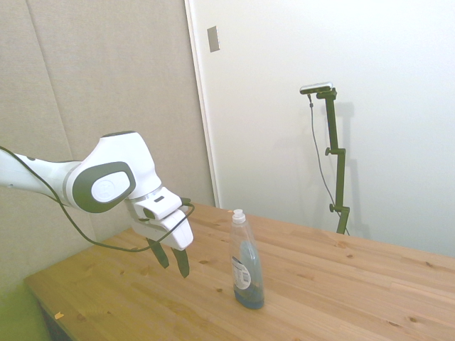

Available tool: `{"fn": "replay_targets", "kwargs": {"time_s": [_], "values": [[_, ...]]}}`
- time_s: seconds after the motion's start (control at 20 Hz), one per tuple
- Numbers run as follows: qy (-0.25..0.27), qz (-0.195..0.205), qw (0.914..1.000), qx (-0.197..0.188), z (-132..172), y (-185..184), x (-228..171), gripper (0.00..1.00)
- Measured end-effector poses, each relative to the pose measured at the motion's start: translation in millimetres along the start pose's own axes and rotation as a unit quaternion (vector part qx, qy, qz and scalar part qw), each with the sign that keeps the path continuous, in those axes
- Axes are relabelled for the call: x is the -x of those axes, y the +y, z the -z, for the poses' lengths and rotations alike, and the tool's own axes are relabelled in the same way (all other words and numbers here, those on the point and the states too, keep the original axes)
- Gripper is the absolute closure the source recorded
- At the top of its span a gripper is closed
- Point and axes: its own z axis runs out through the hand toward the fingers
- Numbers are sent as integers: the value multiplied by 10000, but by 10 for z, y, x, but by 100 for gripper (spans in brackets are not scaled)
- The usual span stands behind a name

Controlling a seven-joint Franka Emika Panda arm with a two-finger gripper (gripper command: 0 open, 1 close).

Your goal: Knock down the dish soap

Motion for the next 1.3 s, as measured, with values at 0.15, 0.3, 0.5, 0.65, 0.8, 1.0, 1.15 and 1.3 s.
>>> {"fn": "replay_targets", "kwargs": {"time_s": [0.15, 0.3, 0.5, 0.65, 0.8, 1.0, 1.15, 1.3], "values": [[94, -120, 9999, 82, 8, 149, -149, 100], [209, -238, 9994, 158, 14, 299, -294, 100], [381, -361, 9984, 199, 12, 430, -507, 100], [464, -400, 9979, 200, -19, 418, -662, 100], [543, -414, 9974, 217, -91, 290, -830, 100], [628, -544, 9963, 218, -230, 88, -1078, 100], [757, -676, 9948, 124, -226, -123, -1276, 100], [912, -799, 9926, 32, -181, -352, -1471, 100]]}}
